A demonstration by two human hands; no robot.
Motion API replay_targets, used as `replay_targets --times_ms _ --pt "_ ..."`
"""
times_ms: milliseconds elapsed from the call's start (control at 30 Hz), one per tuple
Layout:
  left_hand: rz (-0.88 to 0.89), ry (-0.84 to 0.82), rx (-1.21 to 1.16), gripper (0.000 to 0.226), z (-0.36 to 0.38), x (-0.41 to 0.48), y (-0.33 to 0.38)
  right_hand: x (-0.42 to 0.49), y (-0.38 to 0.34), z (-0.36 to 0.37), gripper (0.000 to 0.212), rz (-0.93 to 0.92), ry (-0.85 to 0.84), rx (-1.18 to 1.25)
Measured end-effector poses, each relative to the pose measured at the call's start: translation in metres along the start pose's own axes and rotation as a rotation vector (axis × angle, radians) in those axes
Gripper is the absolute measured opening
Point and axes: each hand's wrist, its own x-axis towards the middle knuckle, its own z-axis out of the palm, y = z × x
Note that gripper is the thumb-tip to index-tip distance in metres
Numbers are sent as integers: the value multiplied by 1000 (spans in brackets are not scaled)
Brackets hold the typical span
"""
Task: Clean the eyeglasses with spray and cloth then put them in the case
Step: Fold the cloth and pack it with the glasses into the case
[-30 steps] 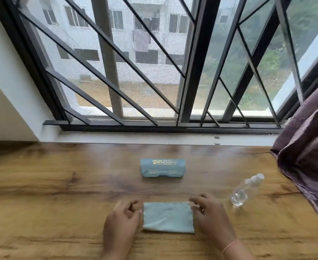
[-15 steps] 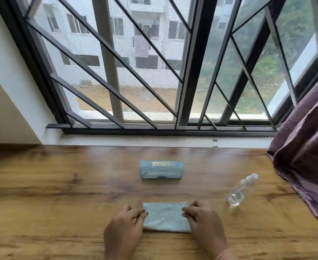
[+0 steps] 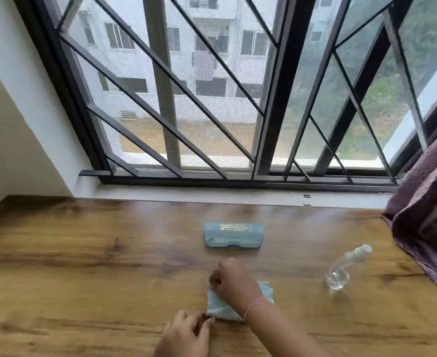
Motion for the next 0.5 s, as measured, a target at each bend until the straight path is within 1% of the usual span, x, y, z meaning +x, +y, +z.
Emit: replay_targets --times_ms 133,233,300,367,433,467,500 --pt "11 60 -4 24 4 0 0 3 3 2 27 -38 20 6" --pt "-1 65 18 29 5 -1 2 4 5 2 25 -59 26 54" --pt "-5 74 -5 30 4 0 4 2 7 -2 23 -27 53 110" --pt "31 122 -46 25 3 1 8 0 13 -11 18 32 69 211" --pt "113 213 -47 11 1 0 17 -4 21 -21 11 93 83 349" --pt "149 246 -28 14 -1 -1 23 -7 25 -27 13 116 86 434" --pt "191 257 0 18 -1 -2 29 -12 31 -32 21 137 91 513"
